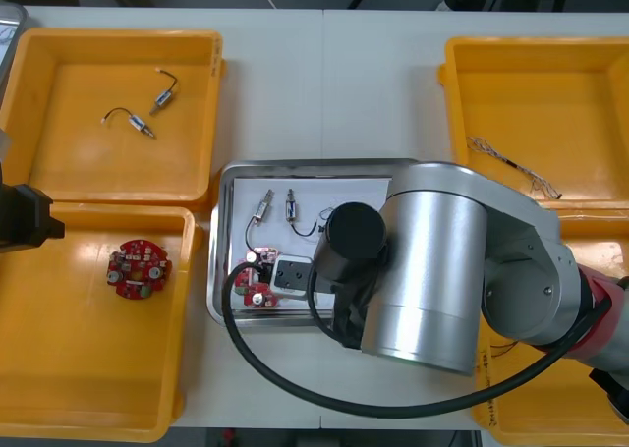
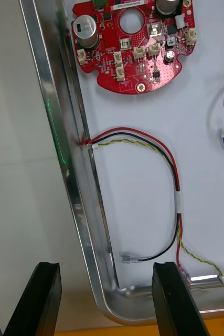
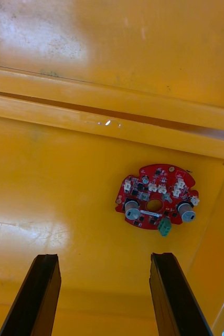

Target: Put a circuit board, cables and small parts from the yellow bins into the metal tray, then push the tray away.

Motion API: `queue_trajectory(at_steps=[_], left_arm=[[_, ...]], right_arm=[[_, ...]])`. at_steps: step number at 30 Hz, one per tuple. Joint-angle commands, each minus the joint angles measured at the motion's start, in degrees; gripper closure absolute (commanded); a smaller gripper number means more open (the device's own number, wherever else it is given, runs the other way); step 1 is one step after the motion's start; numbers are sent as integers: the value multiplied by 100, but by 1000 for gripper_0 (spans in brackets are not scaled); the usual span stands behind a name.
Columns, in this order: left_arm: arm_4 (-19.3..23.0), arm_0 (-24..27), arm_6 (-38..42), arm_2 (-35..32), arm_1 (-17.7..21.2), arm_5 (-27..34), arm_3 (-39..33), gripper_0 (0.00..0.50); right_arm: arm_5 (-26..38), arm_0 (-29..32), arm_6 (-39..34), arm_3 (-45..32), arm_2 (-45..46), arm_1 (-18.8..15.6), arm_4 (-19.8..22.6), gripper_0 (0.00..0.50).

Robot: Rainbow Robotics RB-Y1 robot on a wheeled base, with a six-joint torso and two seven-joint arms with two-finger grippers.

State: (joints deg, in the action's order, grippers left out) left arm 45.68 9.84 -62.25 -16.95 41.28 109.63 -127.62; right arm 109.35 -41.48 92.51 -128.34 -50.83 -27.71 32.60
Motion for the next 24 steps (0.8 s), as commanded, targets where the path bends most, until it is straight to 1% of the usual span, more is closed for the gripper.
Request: queue_trajectory(at_steps=[1,6,8,18,22,24], left_arm=[[-24,-88,-464,-160,249,37,-193,0],[-24,-88,-464,-160,249,37,-193,0],[-24,-88,-464,-160,249,37,-193,0],[-24,-88,-464,-160,249,37,-193,0],[-24,-88,-464,-160,249,37,-193,0],[-24,-88,-464,-160,249,37,-193,0]], right_arm=[[-195,-185,355,90,-357,248,-219,0],[-459,-185,514,292,-612,345,-483,0],[-555,-185,575,424,-691,389,-518,0],[-880,-185,830,1066,-849,609,-483,0],[-977,-185,900,1268,-920,661,-421,0],[-1039,-185,935,1338,-990,670,-456,0]])
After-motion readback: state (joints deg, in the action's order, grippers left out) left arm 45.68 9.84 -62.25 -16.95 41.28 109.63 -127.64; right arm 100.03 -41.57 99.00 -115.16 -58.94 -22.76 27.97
